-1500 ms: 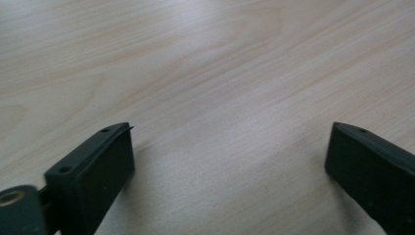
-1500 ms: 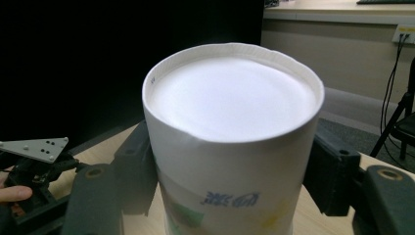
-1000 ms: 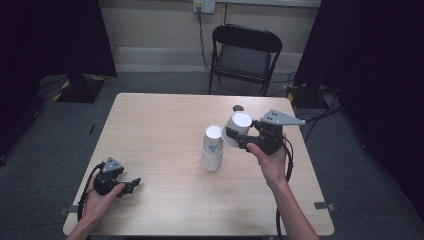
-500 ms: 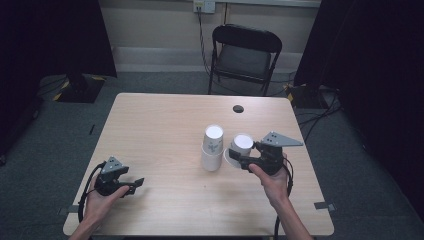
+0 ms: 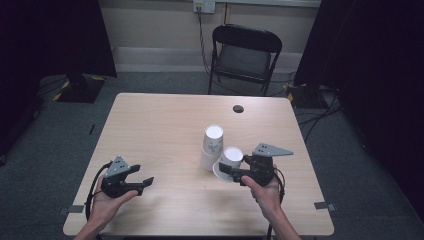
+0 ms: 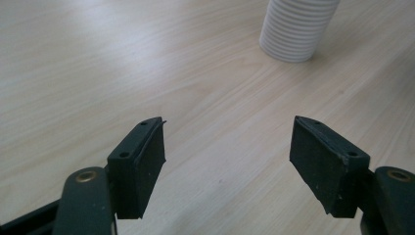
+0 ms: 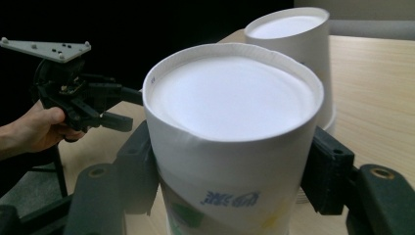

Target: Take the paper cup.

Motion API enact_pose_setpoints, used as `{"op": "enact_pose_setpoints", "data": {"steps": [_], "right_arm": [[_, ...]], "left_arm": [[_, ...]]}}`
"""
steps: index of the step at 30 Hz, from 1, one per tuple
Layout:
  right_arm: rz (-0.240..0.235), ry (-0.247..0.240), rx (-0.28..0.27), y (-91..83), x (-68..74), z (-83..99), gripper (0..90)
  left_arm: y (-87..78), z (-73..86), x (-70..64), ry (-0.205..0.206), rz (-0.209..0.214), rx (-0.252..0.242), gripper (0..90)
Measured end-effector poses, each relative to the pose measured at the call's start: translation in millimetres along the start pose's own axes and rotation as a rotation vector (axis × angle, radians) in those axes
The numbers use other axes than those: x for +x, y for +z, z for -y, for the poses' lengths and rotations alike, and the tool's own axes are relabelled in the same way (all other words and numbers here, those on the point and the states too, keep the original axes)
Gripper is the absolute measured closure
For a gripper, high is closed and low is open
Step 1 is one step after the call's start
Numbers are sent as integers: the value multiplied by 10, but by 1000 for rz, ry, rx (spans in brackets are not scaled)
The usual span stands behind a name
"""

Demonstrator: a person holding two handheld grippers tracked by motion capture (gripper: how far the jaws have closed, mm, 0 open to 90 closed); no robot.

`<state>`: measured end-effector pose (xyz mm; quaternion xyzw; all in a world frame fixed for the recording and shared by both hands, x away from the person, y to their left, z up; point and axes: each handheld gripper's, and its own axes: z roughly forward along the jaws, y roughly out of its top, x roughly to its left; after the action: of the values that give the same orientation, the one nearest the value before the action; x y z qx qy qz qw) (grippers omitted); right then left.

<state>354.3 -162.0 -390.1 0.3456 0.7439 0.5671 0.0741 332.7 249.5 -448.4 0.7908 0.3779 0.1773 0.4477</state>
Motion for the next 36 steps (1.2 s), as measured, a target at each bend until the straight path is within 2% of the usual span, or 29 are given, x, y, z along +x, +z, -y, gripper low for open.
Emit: {"op": "enact_pose_setpoints", "data": {"steps": [3,5,6,7,8,9,13,16,17,19,20,21,22,26,28,31,33,36], "right_arm": [[-20,12,1,48,68,-7,343],[-7,9,22,79,91,-25,342],[-7,9,22,79,91,-25,342],[-6,9,26,109,112,-38,343],[-6,9,26,109,112,-38,343],[-21,29,17,121,125,-31,343],[-47,73,16,178,123,1,343],[-62,92,15,204,128,9,344],[-72,101,28,239,137,5,343],[-74,96,63,286,160,-36,344],[-78,96,59,290,177,-60,344],[-89,100,47,287,192,-74,344],[-105,117,40,289,208,-80,343],[-145,172,32,352,216,-51,344],[-171,204,29,387,216,-35,344],[-197,219,52,459,230,-28,344],[-208,229,60,490,236,-31,344],[-226,250,66,533,252,-33,344]], "left_arm": [[12,-157,-126,68,-2,-27,314],[55,-248,-209,109,9,-20,329],[55,-248,-209,109,9,-20,329],[89,-324,-280,139,23,-29,329],[89,-324,-280,139,23,-29,329],[134,-371,-339,137,40,-60,329],[267,-405,-482,139,76,-87,329],[319,-417,-551,148,75,-92,332],[367,-450,-612,168,61,-87,312],[392,-501,-657,180,71,-93,306],[392,-501,-657,180,71,-93,307],[379,-533,-706,192,66,-126,306],[379,-539,-729,193,75,-139,307],[391,-526,-780,213,93,-147,355],[393,-482,-829,218,109,-172,395],[397,-454,-856,225,118,-172,437],[383,-445,-864,227,103,-192,462],[382,-415,-866,231,80,-198,530]]}}
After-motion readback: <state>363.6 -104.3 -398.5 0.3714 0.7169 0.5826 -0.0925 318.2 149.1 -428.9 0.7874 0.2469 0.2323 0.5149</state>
